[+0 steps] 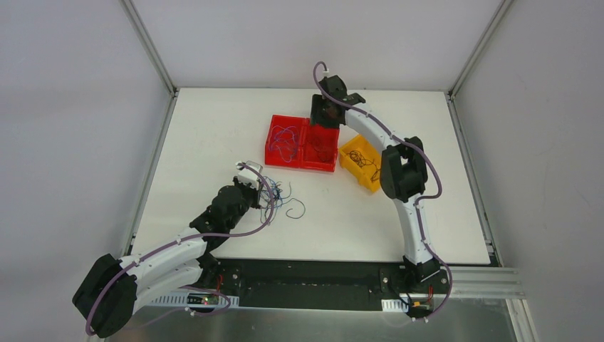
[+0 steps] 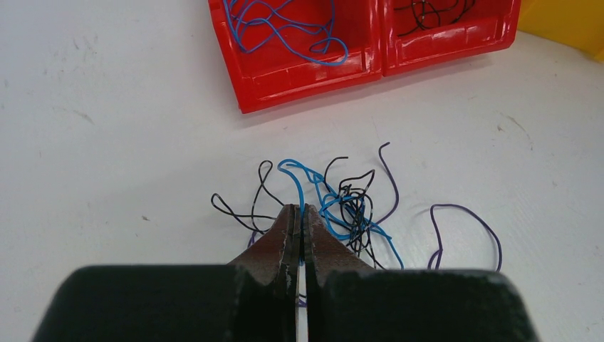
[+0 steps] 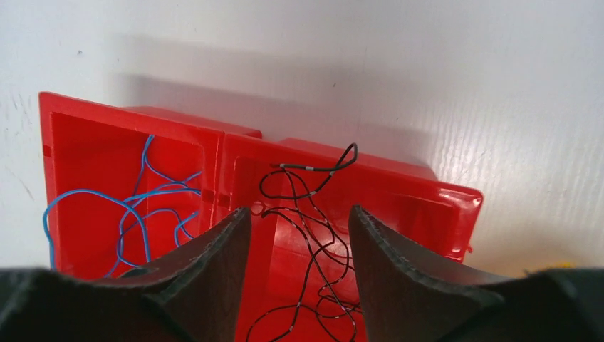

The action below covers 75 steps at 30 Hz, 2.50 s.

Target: Untangle the cables

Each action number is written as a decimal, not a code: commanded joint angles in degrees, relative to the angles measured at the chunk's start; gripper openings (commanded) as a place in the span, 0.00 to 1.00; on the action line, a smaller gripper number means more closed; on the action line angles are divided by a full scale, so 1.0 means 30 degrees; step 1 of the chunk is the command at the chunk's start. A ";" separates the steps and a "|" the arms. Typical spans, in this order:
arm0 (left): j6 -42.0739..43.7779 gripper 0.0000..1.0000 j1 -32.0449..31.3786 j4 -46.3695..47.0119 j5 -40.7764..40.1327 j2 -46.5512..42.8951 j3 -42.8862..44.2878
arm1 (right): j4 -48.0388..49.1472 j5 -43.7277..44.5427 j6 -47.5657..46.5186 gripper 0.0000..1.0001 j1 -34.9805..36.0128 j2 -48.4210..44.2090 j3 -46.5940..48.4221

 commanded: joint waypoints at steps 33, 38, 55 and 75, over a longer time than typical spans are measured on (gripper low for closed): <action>0.0337 0.00 0.0177 0.0724 -0.0009 -0.0276 0.0063 | 0.3367 0.0923 0.1635 0.00 0.0497 -0.3010 -0.6626; 0.0293 0.00 0.0177 0.0651 -0.0053 -0.0476 -0.0009 | 0.3036 0.0942 0.1613 0.05 0.0502 -0.2898 -0.5891; 0.0391 0.00 0.0178 0.0674 0.0733 -0.0546 0.0032 | 0.3337 -0.0404 -0.0529 0.64 0.0591 -0.9810 -0.8829; -0.0472 0.00 -0.1754 -0.0569 0.5747 0.0703 0.3080 | 0.7172 -0.0548 0.0202 0.81 0.1483 -2.1534 -2.2896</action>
